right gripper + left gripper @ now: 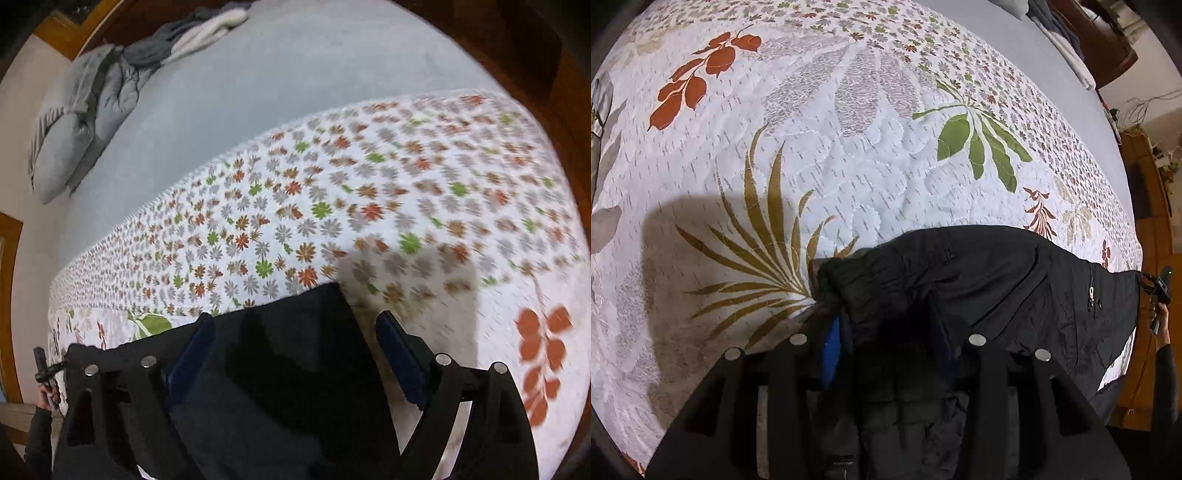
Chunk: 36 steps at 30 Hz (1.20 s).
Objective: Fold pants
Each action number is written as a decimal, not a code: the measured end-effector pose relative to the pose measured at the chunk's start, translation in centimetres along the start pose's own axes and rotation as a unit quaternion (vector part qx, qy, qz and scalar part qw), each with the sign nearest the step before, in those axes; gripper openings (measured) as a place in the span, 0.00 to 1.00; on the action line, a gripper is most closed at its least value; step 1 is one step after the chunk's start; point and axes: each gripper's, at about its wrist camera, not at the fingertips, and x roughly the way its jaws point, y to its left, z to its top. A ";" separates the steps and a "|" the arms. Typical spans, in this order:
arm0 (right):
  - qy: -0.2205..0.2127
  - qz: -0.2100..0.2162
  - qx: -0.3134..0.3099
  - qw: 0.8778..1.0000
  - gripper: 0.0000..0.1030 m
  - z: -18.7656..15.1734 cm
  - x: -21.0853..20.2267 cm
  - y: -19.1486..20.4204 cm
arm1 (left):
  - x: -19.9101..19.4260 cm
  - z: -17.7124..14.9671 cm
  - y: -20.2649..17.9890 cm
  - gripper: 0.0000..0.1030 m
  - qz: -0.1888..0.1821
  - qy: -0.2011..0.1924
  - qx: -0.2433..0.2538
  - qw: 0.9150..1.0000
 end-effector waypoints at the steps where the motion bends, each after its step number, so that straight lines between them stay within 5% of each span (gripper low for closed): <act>1: 0.008 -0.005 -0.008 1.000 0.81 -0.1 0.4 0.3 | -0.1 0.0 0.0 0.40 0.003 -0.001 -0.002 1.000; 2: 0.012 -0.018 -0.023 1.000 0.66 -0.2 0.6 0.7 | -0.2 -0.1 -0.2 0.40 0.010 -0.003 -0.004 1.000; 3: 0.013 -0.018 -0.025 0.999 0.29 -0.5 0.4 0.8 | -0.3 -0.1 -0.3 0.37 0.015 -0.006 -0.006 1.000; 4: 0.011 -0.007 -0.016 1.000 0.11 -0.7 0.0 0.5 | -0.6 -0.1 -0.5 0.32 0.019 -0.012 -0.011 1.000; 7: -0.024 0.005 -0.021 0.999 0.08 -2.1 -3.1 0.4 | -2.7 -0.5 -0.8 0.21 0.018 -0.046 -0.030 0.998; 8: -0.035 0.006 -0.021 0.999 0.08 -2.8 -4.5 0.4 | -3.5 -0.6 -1.1 0.08 0.019 -0.058 -0.032 0.998; 16: -0.101 0.002 -0.035 0.994 0.06 -7.4 -15.0 2.4 | -12.6 -3.2 -4.4 0.09 -0.010 -0.149 -0.010 0.989; 22: -0.164 0.000 -0.055 0.985 0.06 -14.8 -23.0 3.5 | -19.1 -7.3 -6.0 0.09 -0.041 -0.211 0.026 0.976; 30: -0.204 -0.014 -0.041 0.978 0.06 -28.3 -25.7 1.1 | -21.6 -15.0 -4.5 0.09 -0.070 -0.223 0.044 0.971; 36: -0.228 -0.009 -0.014 0.973 0.07 -35.1 -27.1 0.4 | -22.7 -19.8 -2.2 0.09 -0.074 -0.220 0.034 0.972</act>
